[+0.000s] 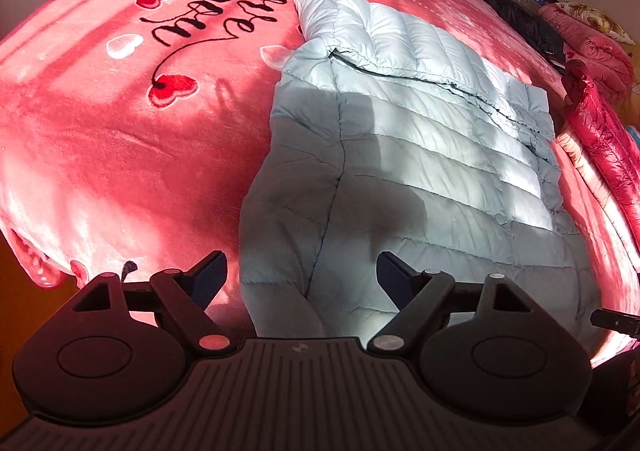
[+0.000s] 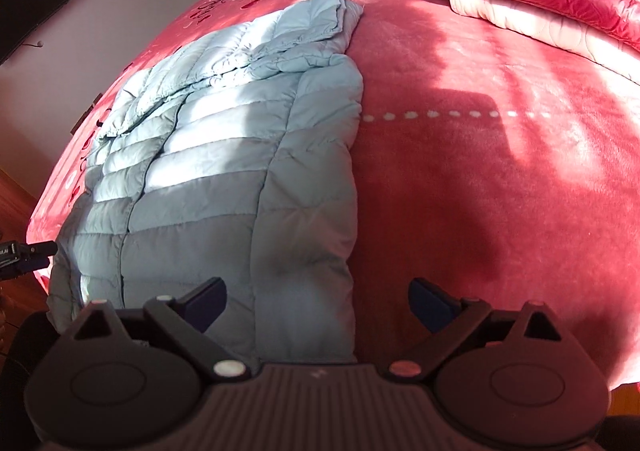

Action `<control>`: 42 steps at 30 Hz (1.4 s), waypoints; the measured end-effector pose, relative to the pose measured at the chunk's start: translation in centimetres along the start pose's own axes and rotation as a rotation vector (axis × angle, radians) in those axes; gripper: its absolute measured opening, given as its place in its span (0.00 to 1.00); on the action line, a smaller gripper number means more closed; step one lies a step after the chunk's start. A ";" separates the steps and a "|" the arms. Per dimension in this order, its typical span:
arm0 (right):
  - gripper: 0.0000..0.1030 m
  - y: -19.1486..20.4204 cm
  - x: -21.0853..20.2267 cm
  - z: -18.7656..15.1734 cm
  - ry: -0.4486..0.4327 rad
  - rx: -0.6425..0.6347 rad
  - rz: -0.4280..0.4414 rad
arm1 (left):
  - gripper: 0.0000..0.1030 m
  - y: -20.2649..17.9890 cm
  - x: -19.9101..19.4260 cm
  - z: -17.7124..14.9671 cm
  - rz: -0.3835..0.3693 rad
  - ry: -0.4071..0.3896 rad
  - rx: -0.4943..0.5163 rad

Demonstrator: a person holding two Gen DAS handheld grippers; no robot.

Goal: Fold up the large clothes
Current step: 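Grasp the jacket's hem with both grippers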

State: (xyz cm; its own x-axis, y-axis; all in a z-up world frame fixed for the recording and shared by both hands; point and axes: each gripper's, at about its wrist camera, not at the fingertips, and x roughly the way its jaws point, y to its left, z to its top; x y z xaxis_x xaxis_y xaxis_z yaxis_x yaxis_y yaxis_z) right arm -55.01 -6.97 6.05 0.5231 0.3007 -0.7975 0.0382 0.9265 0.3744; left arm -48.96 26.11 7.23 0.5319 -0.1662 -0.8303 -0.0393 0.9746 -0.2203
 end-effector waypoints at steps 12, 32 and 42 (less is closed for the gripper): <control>0.67 0.6 2.5 -0.7 0.157 -0.049 0.021 | 0.80 -1.1 2.1 -0.8 0.040 0.094 0.062; 0.04 -0.3 1.9 0.3 0.146 0.101 0.348 | 0.10 -2.9 -0.1 -0.8 -0.075 0.052 0.095; 0.03 -1.5 0.9 2.3 0.036 0.265 0.550 | 0.10 -4.3 0.6 -0.2 -0.116 0.054 0.117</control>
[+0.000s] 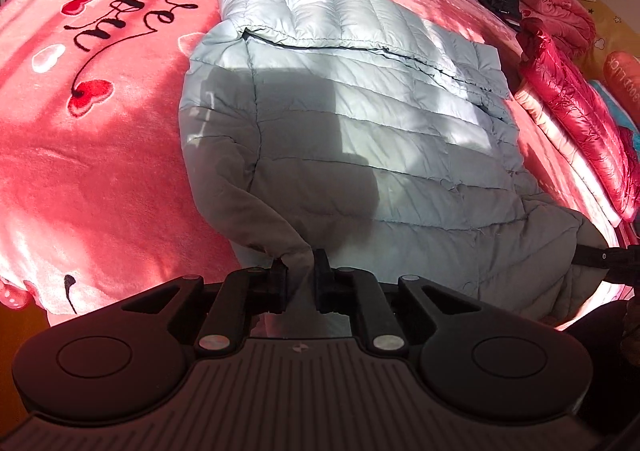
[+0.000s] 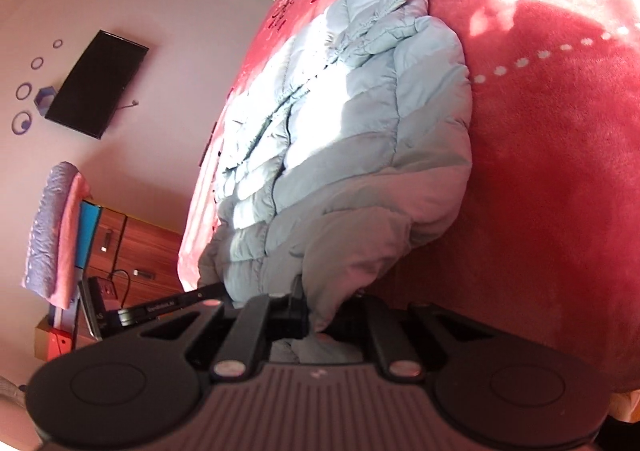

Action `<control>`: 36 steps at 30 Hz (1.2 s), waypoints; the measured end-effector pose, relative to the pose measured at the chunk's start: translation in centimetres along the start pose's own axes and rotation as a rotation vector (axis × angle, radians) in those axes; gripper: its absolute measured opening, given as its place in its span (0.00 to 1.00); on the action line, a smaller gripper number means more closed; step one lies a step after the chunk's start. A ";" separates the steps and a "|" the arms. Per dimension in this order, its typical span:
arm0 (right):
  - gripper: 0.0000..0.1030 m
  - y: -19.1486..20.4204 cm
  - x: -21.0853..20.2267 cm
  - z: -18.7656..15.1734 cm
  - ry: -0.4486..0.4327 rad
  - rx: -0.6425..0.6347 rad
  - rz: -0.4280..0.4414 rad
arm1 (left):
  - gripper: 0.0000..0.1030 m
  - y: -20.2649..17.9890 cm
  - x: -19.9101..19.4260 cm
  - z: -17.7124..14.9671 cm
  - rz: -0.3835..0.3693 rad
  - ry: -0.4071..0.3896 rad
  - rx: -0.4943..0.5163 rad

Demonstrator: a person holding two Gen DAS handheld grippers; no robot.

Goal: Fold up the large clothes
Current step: 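Grasp the jacket's hem with both grippers, then lift the hem with both grippers and fold it toward the collar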

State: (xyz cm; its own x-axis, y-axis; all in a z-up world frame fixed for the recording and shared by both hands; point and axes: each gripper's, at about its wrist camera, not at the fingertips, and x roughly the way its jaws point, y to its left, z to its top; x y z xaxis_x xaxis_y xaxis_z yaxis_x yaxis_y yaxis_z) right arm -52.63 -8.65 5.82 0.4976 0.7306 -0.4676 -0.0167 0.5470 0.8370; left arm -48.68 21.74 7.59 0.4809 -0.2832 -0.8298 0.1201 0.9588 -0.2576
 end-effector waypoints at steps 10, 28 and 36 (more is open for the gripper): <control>0.04 0.0 -1.0 2.7 -0.112 0.075 0.212 | 0.06 3.7 -3.6 2.0 -0.237 -0.197 -0.294; 0.04 -0.9 1.1 14.3 -0.367 0.275 0.274 | 0.06 8.6 0.1 11.4 -0.395 -0.491 -0.724; 0.05 -2.5 4.2 17.5 -0.360 0.312 0.161 | 0.06 10.1 4.8 13.8 -0.381 -0.468 -0.817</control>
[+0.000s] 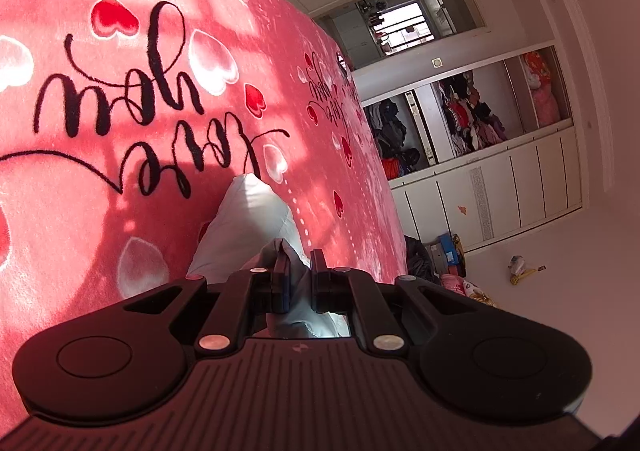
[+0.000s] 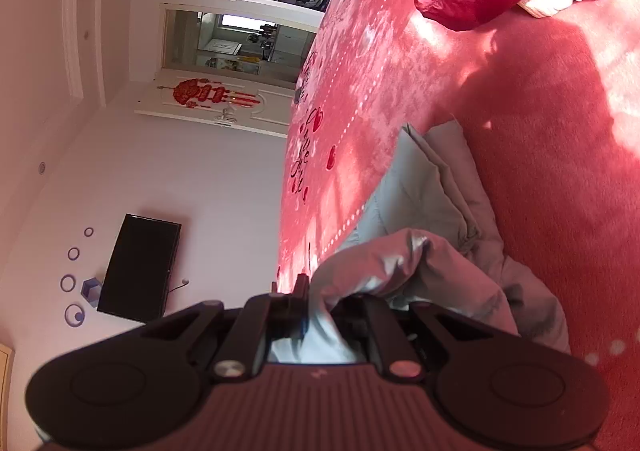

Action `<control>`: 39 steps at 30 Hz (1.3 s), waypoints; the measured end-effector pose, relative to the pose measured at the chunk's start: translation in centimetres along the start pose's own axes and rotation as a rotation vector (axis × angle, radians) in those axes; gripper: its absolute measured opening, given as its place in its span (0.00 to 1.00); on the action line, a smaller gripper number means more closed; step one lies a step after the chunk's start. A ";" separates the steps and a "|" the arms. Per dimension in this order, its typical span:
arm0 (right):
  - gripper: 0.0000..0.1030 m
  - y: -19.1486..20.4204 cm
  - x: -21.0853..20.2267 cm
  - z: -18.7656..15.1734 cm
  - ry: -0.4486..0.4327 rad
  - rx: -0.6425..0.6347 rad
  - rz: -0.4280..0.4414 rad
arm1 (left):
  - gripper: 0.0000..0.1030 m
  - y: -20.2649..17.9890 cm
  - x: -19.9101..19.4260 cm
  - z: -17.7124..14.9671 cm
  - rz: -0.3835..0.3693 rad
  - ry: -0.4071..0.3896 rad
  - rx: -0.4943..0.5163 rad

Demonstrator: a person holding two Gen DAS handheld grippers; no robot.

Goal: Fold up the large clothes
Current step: 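Lift the hem with both grippers and fold it toward the collar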

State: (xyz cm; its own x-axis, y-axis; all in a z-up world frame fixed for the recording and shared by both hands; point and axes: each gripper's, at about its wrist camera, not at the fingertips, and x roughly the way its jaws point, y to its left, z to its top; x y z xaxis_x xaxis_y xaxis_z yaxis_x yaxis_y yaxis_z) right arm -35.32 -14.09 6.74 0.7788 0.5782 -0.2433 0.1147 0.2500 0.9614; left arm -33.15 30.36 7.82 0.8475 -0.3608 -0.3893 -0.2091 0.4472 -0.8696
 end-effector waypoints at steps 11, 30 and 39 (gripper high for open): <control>0.10 -1.2 2.1 2.9 -0.036 0.014 -0.080 | 0.10 -0.5 3.3 1.1 0.048 -0.006 0.101; 0.71 1.8 0.9 0.7 -0.062 -0.206 -0.089 | 0.53 -3.5 0.6 0.2 0.091 -0.150 0.433; 0.80 5.5 -0.3 -0.4 -0.145 -0.438 -0.150 | 0.57 -6.0 -1.7 -1.8 -0.039 -0.175 0.613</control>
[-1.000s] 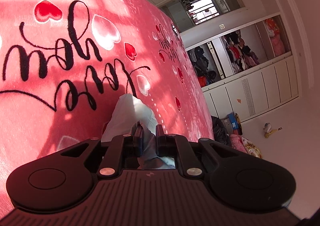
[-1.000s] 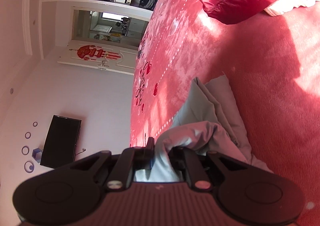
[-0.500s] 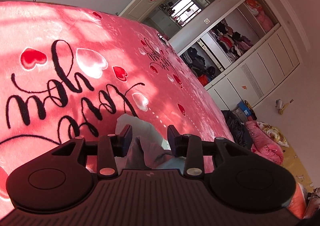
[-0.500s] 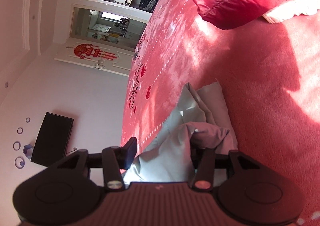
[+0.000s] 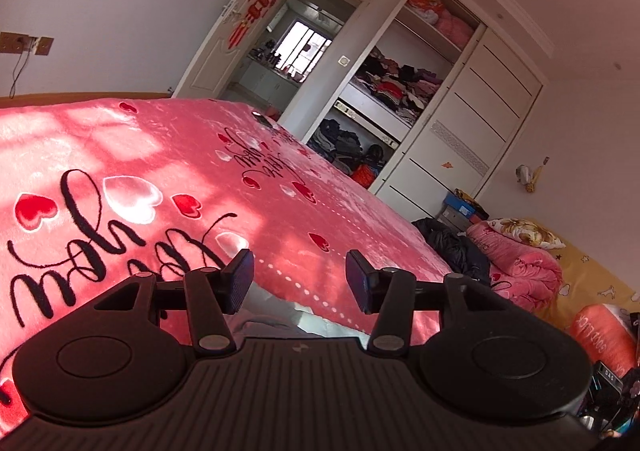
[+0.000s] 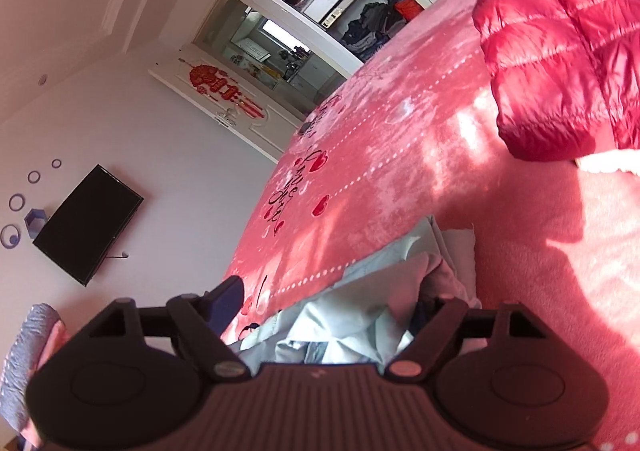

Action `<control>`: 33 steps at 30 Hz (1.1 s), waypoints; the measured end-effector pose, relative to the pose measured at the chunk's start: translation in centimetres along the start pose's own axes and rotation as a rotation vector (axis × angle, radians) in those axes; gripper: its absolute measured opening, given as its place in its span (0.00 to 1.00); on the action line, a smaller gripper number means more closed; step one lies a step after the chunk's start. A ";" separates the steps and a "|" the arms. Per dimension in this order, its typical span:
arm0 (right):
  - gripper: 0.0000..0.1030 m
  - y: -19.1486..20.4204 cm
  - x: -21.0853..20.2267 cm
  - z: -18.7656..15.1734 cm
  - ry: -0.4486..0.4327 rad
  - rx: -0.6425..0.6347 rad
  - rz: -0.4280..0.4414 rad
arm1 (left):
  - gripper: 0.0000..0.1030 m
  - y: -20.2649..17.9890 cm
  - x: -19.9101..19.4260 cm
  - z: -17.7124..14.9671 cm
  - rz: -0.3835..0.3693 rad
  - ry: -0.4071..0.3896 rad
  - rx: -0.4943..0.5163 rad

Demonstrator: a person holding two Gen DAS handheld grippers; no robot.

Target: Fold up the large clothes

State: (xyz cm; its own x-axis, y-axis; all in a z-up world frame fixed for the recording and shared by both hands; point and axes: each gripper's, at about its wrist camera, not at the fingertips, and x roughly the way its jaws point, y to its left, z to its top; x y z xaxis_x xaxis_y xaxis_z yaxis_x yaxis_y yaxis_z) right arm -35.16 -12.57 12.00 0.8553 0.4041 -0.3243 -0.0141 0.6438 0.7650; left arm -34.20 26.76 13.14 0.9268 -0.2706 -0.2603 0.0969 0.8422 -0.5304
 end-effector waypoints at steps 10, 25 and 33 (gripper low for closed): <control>0.81 1.5 -2.1 -1.4 -0.083 -0.184 -0.115 | 0.65 -4.6 -1.1 -1.8 -0.311 0.062 0.222; 0.80 4.5 3.5 -10.9 0.115 -0.582 -0.181 | 0.67 -6.8 2.3 -7.4 -0.494 0.358 0.516; 0.80 4.9 7.1 -10.6 0.070 -0.633 -0.220 | 0.66 -4.3 4.2 -6.8 -0.322 0.324 0.525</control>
State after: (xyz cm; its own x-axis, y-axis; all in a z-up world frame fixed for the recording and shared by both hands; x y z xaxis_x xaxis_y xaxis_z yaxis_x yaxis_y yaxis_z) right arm -34.66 0.27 7.55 0.8376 0.2474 -0.4871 -0.1625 0.9641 0.2102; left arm -33.23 18.79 8.86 0.6757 -0.6016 -0.4260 0.5870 0.7887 -0.1827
